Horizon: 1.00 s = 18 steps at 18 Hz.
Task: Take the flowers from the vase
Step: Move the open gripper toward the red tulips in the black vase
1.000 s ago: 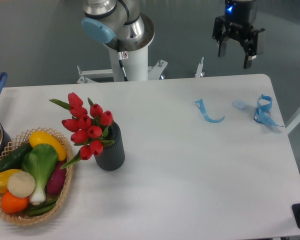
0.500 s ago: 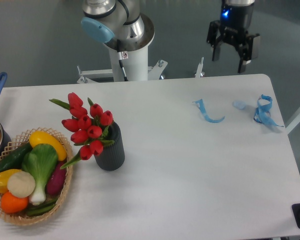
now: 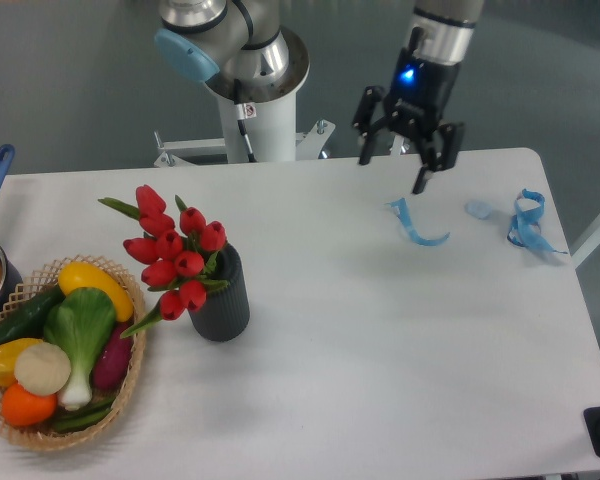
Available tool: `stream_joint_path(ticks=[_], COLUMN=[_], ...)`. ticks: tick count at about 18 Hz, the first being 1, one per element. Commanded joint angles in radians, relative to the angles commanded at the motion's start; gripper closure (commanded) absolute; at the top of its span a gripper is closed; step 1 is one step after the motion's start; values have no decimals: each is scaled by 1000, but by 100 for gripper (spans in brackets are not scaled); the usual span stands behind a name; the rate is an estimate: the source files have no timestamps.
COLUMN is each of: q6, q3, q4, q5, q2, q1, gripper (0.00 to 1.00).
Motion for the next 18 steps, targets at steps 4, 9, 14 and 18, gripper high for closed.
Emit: stream_joint_path(ticks=[4, 9, 14, 18], q6=[-8, -74, -100, -103], q3=[-31, -22, -29, -26], q4=[-2, 2, 3, 49], q5=[-155, -149, -152, -148], q2=[0, -28, -28, -64], q1=[-14, -94, -163, -228], gripper=[0, 0, 0, 0])
